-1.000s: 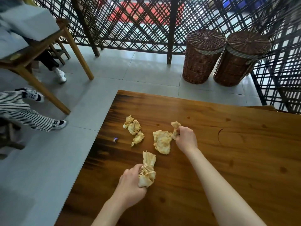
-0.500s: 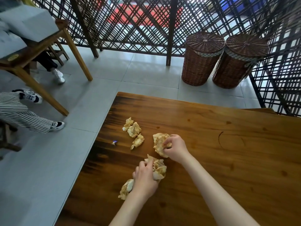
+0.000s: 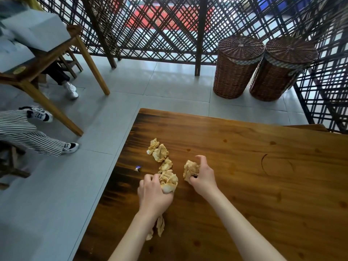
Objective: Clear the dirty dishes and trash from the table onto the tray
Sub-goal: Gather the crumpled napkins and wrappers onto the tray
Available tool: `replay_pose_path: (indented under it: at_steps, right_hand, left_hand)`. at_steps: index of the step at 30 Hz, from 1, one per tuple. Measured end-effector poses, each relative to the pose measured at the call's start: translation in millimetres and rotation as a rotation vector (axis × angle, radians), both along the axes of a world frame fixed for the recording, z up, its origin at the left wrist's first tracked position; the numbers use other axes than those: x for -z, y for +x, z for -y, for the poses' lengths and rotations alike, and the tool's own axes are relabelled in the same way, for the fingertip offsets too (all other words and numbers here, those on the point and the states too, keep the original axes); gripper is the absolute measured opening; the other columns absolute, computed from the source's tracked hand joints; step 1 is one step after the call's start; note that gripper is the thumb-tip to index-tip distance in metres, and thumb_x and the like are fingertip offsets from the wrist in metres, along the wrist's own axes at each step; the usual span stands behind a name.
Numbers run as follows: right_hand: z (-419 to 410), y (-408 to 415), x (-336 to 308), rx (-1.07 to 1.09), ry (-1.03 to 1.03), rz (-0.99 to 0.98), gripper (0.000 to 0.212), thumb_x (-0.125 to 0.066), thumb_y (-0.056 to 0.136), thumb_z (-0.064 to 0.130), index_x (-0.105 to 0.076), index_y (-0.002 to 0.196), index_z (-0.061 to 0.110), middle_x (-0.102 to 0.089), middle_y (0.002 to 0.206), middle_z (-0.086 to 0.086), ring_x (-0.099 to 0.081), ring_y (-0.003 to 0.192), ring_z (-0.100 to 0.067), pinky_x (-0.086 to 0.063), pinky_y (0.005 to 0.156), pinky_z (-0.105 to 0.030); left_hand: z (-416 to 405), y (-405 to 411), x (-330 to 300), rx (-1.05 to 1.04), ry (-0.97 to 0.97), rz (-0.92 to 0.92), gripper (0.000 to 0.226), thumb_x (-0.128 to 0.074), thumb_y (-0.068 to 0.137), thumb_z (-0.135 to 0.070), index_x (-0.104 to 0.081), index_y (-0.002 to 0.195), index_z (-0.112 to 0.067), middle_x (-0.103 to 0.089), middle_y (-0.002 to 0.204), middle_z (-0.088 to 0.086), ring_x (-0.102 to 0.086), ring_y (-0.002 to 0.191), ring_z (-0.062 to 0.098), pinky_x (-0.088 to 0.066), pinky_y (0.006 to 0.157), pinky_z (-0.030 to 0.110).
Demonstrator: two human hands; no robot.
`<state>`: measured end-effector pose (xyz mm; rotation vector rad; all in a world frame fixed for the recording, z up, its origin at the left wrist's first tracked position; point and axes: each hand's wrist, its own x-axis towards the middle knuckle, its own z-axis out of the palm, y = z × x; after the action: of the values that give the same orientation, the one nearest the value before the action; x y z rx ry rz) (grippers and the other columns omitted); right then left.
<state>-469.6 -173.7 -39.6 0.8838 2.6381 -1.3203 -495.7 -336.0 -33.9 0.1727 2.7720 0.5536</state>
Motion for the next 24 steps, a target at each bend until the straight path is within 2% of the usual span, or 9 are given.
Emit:
replay_pose_path:
  at_steps: [2, 5, 8, 13, 15, 17, 19, 22, 24]
  right_hand:
    - [-5, 0, -5, 0.064, 0.014, -0.029, 0.053, -0.067, 0.078, 0.004, -0.048, 0.127, 0.014, -0.061, 0.111, -0.003, -0.058, 0.102, -0.019, -0.052, 0.087, -0.031]
    - [-15, 0, -16, 0.101, 0.140, -0.056, 0.039, -0.067, 0.080, 0.007, -0.060, 0.118, 0.008, -0.063, 0.109, -0.006, -0.058, 0.104, -0.020, -0.048, 0.087, -0.027]
    - [-26, -1, -26, 0.123, 0.166, -0.082, 0.034, -0.067, 0.080, 0.008, -0.062, 0.114, 0.007, -0.062, 0.106, -0.008, -0.057, 0.099, -0.020, -0.043, 0.081, -0.024]
    - [-34, 5, -29, 0.136, 0.177, -0.060, 0.035, -0.067, 0.080, 0.008, -0.062, 0.115, 0.007, -0.062, 0.105, -0.006, -0.055, 0.095, -0.017, -0.039, 0.076, -0.020]
    - [-34, 9, -28, 0.141, 0.160, -0.047, 0.039, -0.067, 0.080, 0.008, -0.061, 0.119, 0.008, -0.061, 0.108, -0.006, -0.056, 0.099, -0.017, -0.040, 0.078, -0.019]
    - [-35, 13, -28, 0.146, 0.149, -0.031, 0.042, -0.067, 0.081, 0.008, -0.059, 0.122, 0.007, -0.061, 0.111, -0.006, -0.055, 0.103, -0.018, -0.042, 0.081, -0.020]
    - [-36, 17, -28, 0.151, 0.146, -0.020, 0.043, -0.067, 0.081, 0.008, -0.058, 0.123, 0.007, -0.061, 0.113, -0.007, -0.055, 0.105, -0.019, -0.043, 0.085, -0.023]
    - [-34, 21, -28, 0.152, 0.133, -0.005, 0.043, -0.067, 0.081, 0.008, -0.058, 0.123, 0.007, -0.061, 0.115, -0.007, -0.055, 0.107, -0.020, -0.045, 0.089, -0.026]
    - [-32, 25, -29, 0.161, 0.128, 0.001, 0.044, -0.067, 0.081, 0.008, -0.058, 0.124, 0.007, -0.060, 0.116, -0.007, -0.055, 0.109, -0.020, -0.046, 0.091, -0.028]
  left_hand:
    - [-7, -13, 1, 0.048, -0.066, -0.074, 0.069, -0.061, 0.075, -0.056, -0.044, 0.133, -0.024, -0.034, 0.141, 0.002, -0.029, 0.131, 0.022, -0.026, 0.108, 0.040]
    - [-24, -32, 3, 0.118, -0.079, -0.086, 0.072, -0.058, 0.075, -0.060, -0.042, 0.137, -0.027, -0.018, 0.153, 0.003, -0.012, 0.141, 0.026, -0.012, 0.114, 0.045]
    - [-34, -56, 7, 0.149, -0.062, -0.073, 0.077, -0.061, 0.075, -0.059, -0.033, 0.142, -0.032, -0.011, 0.156, 0.005, -0.005, 0.144, 0.029, -0.008, 0.115, 0.048]
    - [-42, -87, 14, 0.162, -0.077, 0.040, 0.110, -0.065, 0.074, -0.055, 0.014, 0.147, -0.035, 0.014, 0.157, 0.011, 0.012, 0.144, 0.034, 0.000, 0.114, 0.053]
    - [-47, -93, 16, 0.160, -0.077, 0.113, 0.116, -0.066, 0.074, -0.053, 0.024, 0.145, -0.033, 0.018, 0.156, 0.013, 0.014, 0.144, 0.035, 0.000, 0.114, 0.053]
    - [-49, -93, 18, 0.158, -0.086, 0.109, 0.114, -0.067, 0.074, -0.052, 0.019, 0.146, -0.032, 0.009, 0.157, 0.014, 0.005, 0.144, 0.036, -0.006, 0.115, 0.052]
    - [-50, -91, 20, 0.168, -0.100, 0.039, 0.104, -0.067, 0.075, -0.051, 0.004, 0.148, -0.033, -0.010, 0.154, 0.014, -0.011, 0.140, 0.036, -0.018, 0.113, 0.048]
    - [-50, -86, 18, 0.177, -0.118, -0.002, 0.084, -0.068, 0.077, -0.045, -0.018, 0.144, -0.030, -0.029, 0.141, 0.014, -0.029, 0.128, 0.032, -0.034, 0.104, 0.042]
    - [-50, -82, 14, 0.177, -0.097, -0.005, 0.071, -0.069, 0.080, -0.033, -0.027, 0.137, -0.028, -0.036, 0.133, 0.013, -0.036, 0.120, 0.029, -0.041, 0.097, 0.037]
